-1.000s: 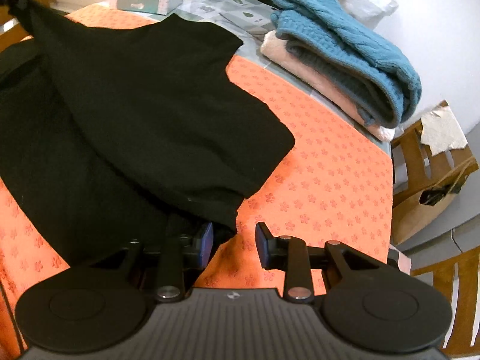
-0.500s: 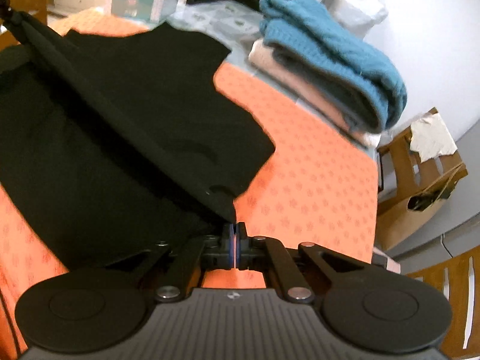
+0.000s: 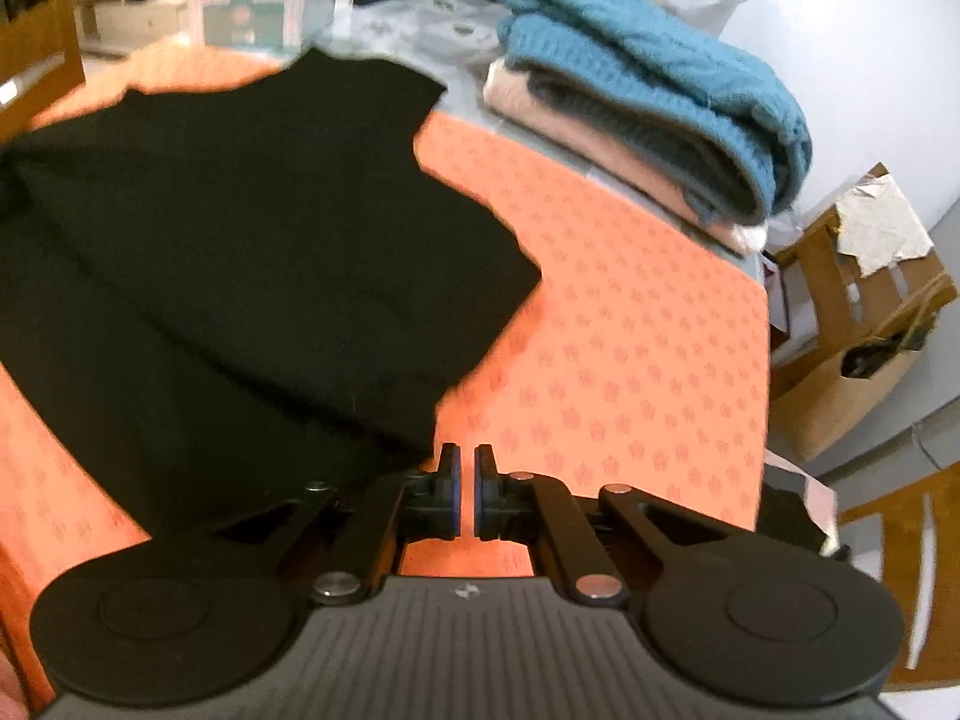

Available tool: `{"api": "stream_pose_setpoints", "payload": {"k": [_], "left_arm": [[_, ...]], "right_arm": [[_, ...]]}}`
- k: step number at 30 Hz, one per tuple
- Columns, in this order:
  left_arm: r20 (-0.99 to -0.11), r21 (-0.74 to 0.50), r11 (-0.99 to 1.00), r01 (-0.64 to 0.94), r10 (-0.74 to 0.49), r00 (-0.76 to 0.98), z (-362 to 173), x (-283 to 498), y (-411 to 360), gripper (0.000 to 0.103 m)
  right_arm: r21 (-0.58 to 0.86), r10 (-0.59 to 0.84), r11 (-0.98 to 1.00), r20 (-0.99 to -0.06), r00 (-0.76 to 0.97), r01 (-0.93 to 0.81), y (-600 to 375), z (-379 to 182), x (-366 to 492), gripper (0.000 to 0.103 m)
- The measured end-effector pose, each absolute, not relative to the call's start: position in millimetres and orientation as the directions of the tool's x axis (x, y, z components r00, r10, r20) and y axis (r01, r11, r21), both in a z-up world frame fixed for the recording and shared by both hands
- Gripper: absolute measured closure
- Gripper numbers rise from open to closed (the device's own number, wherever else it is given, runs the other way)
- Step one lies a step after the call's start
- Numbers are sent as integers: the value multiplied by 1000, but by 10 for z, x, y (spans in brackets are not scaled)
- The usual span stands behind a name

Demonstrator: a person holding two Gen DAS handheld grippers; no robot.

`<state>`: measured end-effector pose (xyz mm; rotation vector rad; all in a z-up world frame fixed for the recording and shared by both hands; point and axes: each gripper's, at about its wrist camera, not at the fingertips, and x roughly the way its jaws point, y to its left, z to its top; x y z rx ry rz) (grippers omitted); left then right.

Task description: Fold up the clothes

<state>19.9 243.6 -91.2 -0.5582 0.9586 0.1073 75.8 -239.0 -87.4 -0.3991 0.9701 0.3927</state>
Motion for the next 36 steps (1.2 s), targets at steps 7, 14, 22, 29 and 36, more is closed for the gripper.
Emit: {"api": "stream_pose_setpoints", "payload": {"k": [7,14,22,29,36], "left_arm": [[-751,-458,838,-296,-186,633,-923,338,2530,46],[-801,-413,845,-340,-159,577,-1205,592,2565,47],[-805,-363,879,-311,-127,580,-1283,789,2455,92],[-724,-338,903,-266,-69,686,-949,896,2382,94],[-800,-290,900,-325,-41,599,-1163,1127,2440,86]], "right_arm": [[-90,228,838,-839,494,-539,-2284,-776,1319,94],[-162,239,730,-850,470,-664,-1988,-953,1761,68],[-176,234,609,-892,387,-774,-1746,-1237,1966,59],[-123,275,650,-882,383,-750,-1823,-1117,1941,95],[-153,228,710,-873,431,-687,-1854,-1193,1929,87]]}}
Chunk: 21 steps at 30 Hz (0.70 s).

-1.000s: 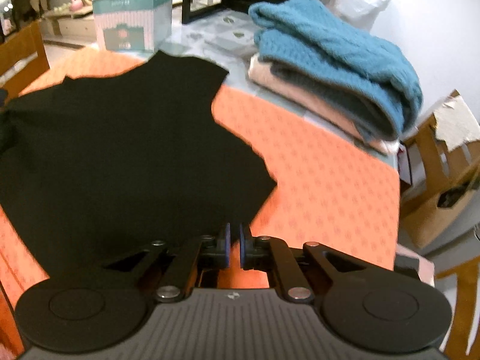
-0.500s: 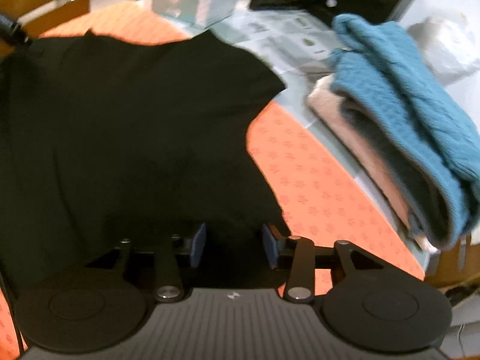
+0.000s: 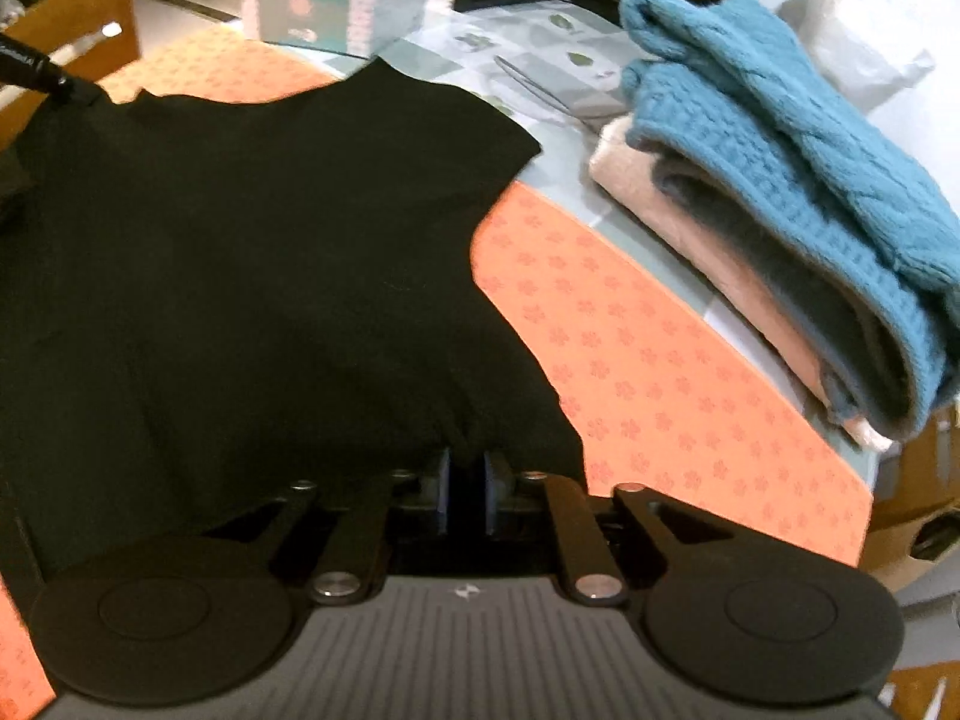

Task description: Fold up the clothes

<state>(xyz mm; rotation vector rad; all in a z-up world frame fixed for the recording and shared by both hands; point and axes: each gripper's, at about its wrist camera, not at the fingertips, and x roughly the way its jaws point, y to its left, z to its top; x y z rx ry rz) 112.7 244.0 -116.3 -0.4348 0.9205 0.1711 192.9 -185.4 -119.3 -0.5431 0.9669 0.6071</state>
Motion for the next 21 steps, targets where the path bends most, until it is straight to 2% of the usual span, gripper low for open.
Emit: {"api": "stream_pose_setpoints", "payload": {"k": [2,3,4,11,16,21], "left_arm": [[-780,-333,874,-354,-45,624,-1112,1028,2526,76],[-768,-354,861,-366,-45,639,-1073,964,2569,68],[-758,-370,849,-376,-42,651,-1033,893,2611,66],[-780,-410,791,-454,-47,624,-1039,420,2674,66],[-791,-466,719,-516,-77,607,-1169,93,2620,66],[-762,-530,653,-541,-86,642,-1248,7,2578,66]], "right_arm": [[-163,226,719,-865,448,-676,-1853,-1138,1881,75],[-159,232,725,-860,455,-670,-1862,-1087,1850,74],[-148,242,734,-855,458,-663,-1878,-1030,1814,72],[-101,289,736,-848,445,-670,-1847,-823,1419,65],[-88,280,736,-863,421,-672,-1795,-936,1119,63],[-66,266,776,-867,421,-627,-1805,-1004,900,61]]}}
